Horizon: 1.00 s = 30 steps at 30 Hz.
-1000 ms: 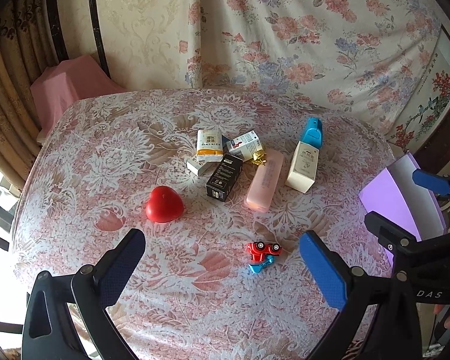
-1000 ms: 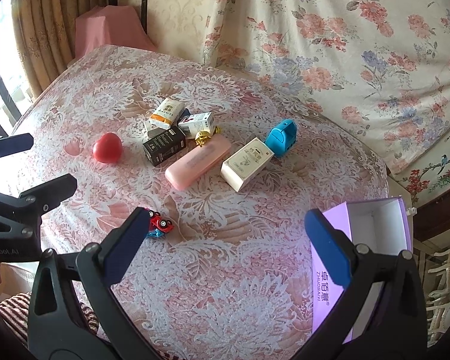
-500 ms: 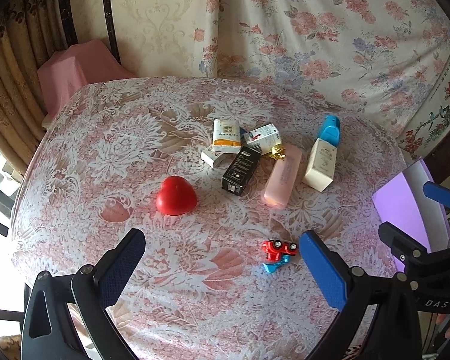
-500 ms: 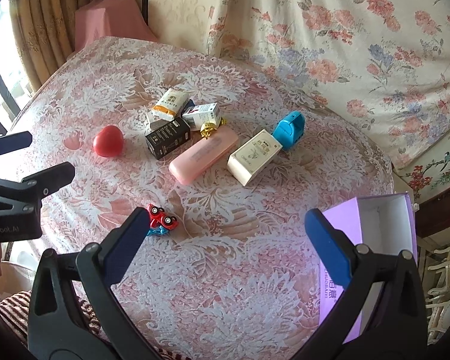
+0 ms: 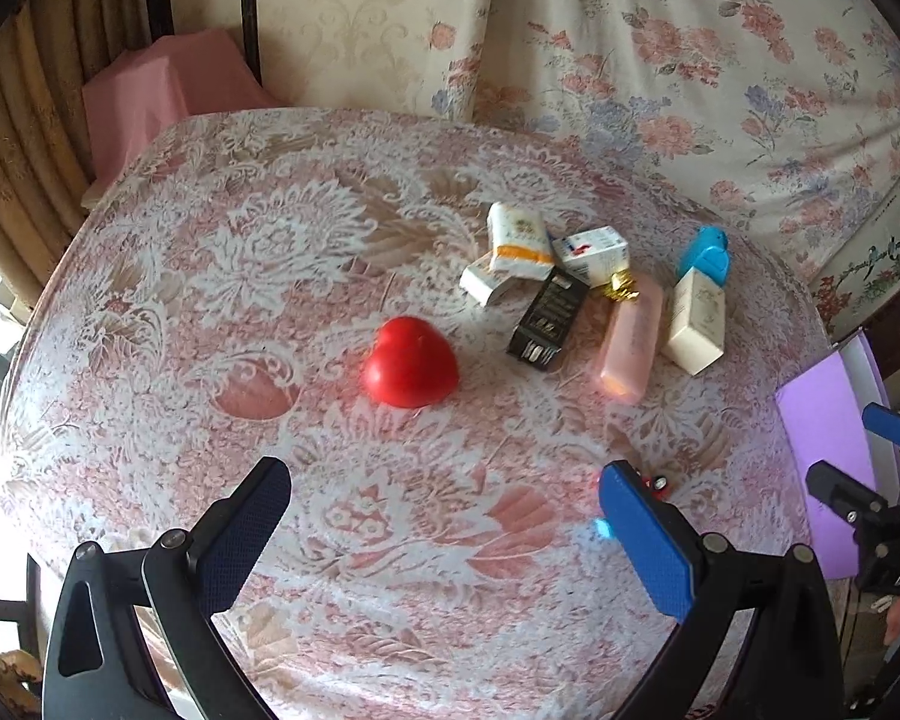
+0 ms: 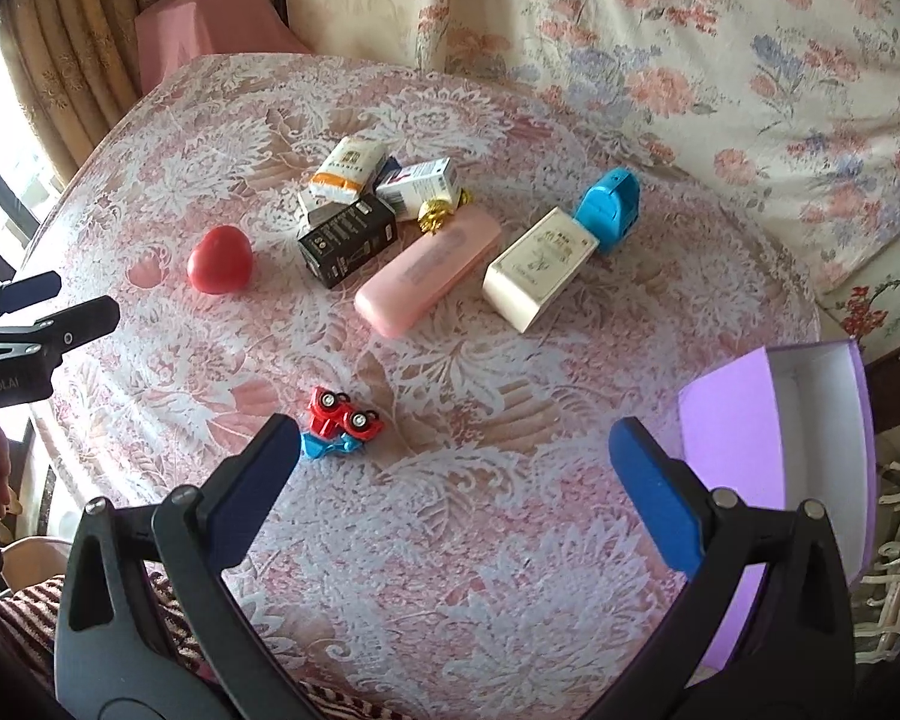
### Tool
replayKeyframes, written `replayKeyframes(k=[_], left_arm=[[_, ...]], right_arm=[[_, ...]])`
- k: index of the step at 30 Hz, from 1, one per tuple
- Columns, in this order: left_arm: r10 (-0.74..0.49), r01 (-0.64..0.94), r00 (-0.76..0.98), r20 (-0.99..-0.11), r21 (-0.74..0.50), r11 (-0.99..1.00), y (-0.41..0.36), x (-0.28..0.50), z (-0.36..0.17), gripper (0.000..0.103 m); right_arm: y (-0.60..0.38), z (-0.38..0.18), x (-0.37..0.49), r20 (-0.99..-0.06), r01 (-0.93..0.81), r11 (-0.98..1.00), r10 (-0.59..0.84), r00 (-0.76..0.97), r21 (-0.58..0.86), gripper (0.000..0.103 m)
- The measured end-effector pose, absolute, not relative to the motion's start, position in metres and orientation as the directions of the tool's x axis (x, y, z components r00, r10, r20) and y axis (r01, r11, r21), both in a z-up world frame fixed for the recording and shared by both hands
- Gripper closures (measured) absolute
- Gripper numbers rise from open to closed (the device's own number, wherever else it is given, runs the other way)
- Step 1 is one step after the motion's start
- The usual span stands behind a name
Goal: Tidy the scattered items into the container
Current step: 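Move both tools toward the red heart and the red toy car, then close the right gripper on the red toy car while the left gripper grasps the red heart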
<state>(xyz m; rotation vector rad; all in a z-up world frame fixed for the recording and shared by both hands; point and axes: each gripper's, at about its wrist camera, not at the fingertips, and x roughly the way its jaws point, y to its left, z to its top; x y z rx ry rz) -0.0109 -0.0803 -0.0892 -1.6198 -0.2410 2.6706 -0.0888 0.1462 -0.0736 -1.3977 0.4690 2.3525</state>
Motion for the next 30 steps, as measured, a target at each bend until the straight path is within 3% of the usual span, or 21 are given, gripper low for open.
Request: replayKeyframes(k=[9, 14, 22, 30], left_arm=[[0.121, 0.003, -0.439, -0.89, -0.136, -0.991, -0.089, -0.02, -0.119, 0.0], [0.162, -0.042, -0.403, -0.901, -0.158, -0.987, -0.09, -0.034, -0.137, 0.0], [0.146, -0.104, -0.376, -0.915, -0.115, -0.988, -0.086, -0.05, -0.16, 0.0], [0.148, -0.16, -0.361, -0.921, -0.095, -0.983, -0.086, -0.068, -0.178, 0.0]], right_arm=[[0.125, -0.11, -0.101, -0.914, -0.456, -0.884, 0.093, -0.396, 0.108, 0.0], [0.122, -0.128, -0.102, -0.905, -0.458, -0.864, 0.006, -0.425, 0.21, 0.001], [0.108, -0.161, -0.116, -0.88, -0.438, -0.823, -0.147, -0.452, 0.363, 0.014], [0.114, -0.181, -0.131, -0.878, -0.501, -0.771, -0.151, -0.454, 0.392, 0.018]])
